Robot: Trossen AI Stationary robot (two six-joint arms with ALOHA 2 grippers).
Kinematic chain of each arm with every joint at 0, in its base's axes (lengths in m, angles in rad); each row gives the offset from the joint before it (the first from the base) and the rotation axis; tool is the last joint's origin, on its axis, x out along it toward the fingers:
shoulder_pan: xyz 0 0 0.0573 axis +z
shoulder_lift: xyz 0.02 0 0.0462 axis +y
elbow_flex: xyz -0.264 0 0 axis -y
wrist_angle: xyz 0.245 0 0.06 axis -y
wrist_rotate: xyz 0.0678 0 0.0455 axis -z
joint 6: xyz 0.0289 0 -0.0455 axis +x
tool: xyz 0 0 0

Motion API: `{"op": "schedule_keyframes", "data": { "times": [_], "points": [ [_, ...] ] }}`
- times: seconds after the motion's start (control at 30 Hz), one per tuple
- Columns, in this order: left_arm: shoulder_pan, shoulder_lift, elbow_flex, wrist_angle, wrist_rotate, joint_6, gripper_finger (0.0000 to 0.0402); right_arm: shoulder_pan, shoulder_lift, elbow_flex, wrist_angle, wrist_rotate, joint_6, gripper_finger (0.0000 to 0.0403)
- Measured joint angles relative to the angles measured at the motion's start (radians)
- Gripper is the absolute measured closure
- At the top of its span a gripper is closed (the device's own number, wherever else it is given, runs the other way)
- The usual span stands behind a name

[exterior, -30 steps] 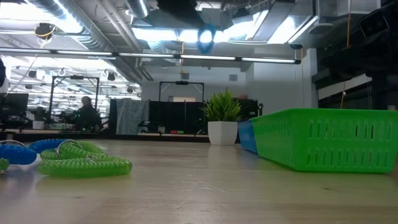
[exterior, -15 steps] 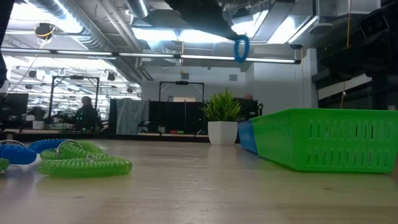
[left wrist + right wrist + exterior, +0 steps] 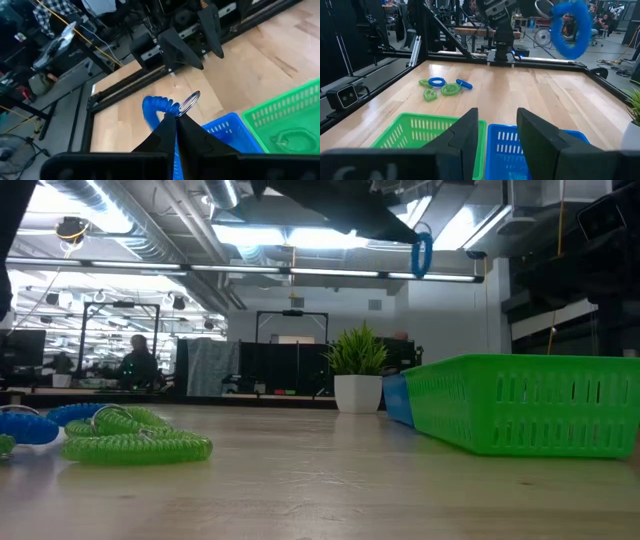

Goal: Sort spring keychains
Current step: Put the blue spring keychain into the blue bin

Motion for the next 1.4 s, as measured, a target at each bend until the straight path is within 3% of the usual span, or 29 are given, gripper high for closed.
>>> {"op": "schedule_keyframes", "data": {
  "times": [0.43,1.4],
  "points": [
    [0.0,0.066,0.0,0.038,0.003,-0.005,0.0398,0.0,0.0,0.0,0.0,0.0,0.0,0.0267],
    [0.001,0.084,0.0,0.03,0.004,-0.009,0.0398,0.0,0.0,0.0,0.0,0.0,0.0,0.0267]
  ]
}}
